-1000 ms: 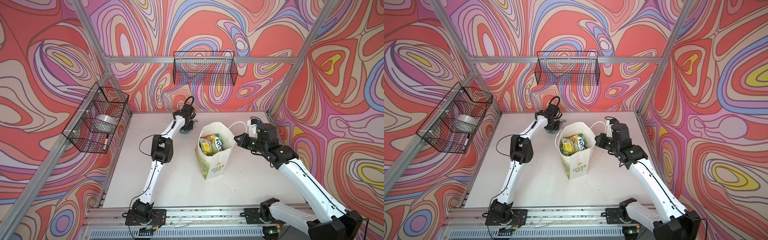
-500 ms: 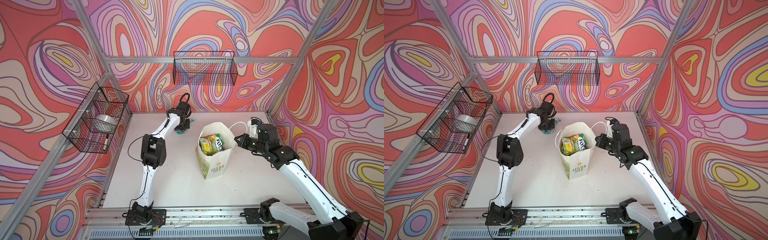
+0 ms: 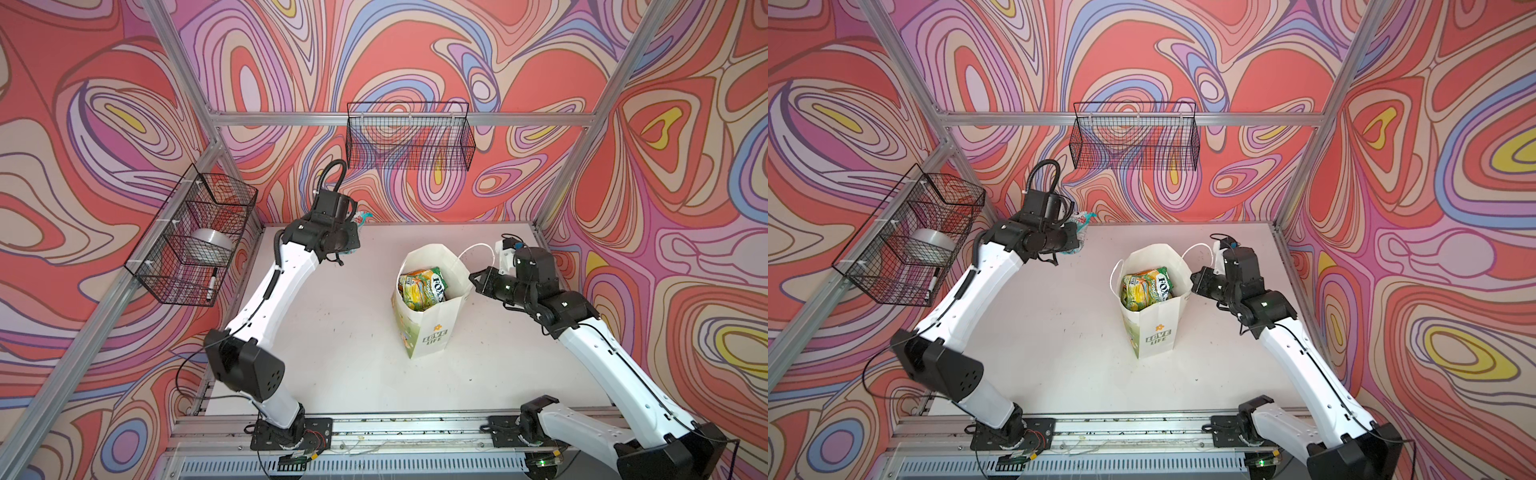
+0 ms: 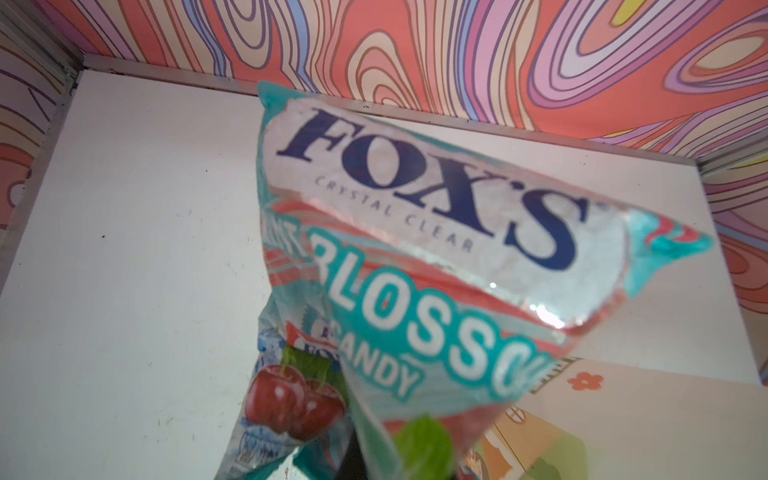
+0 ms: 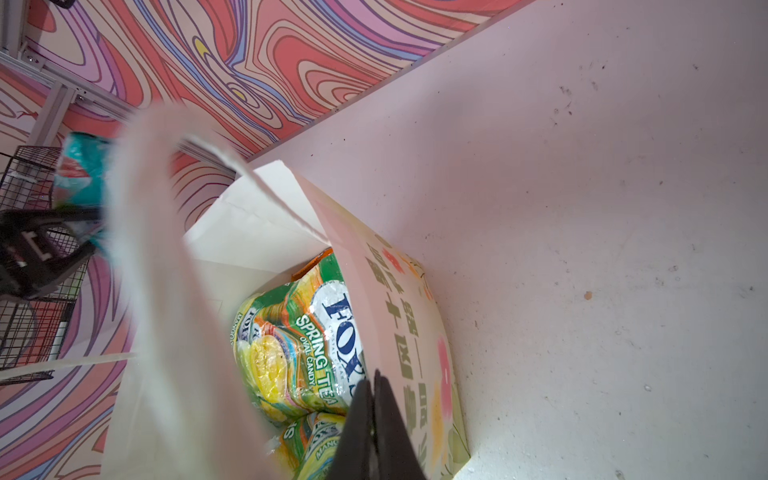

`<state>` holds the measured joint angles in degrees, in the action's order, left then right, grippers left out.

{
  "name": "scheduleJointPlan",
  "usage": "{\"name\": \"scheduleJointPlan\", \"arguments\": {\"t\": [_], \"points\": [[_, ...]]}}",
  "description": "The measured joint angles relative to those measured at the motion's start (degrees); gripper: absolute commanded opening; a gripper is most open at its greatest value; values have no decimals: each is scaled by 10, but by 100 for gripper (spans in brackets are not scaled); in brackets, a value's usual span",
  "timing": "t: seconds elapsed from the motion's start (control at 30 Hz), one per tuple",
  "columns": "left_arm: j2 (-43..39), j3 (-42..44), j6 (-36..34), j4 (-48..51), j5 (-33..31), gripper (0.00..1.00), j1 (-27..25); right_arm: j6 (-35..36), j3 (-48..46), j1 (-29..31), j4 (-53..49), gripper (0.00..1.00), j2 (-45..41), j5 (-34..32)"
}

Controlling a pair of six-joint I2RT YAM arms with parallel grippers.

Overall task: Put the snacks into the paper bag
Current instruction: 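Lift the Mint Blossom packet with the left gripper and carry it over the bag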

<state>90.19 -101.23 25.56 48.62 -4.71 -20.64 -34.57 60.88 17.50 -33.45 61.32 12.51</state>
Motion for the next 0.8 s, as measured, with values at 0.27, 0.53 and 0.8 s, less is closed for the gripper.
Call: {"name": "scheduleJointPlan", "arguments": {"t": [0.27, 0.53, 0.8], "points": [[-140, -33, -37, -8, 14, 0, -110, 5, 19, 0, -6, 0, 19, 7], [-146, -48, -75, -63, 94, 0, -192, 6, 32, 2, -9, 0, 30, 15], [1, -115, -120, -63, 96, 0, -318, 6, 39, 7, -14, 0, 33, 21]]}}
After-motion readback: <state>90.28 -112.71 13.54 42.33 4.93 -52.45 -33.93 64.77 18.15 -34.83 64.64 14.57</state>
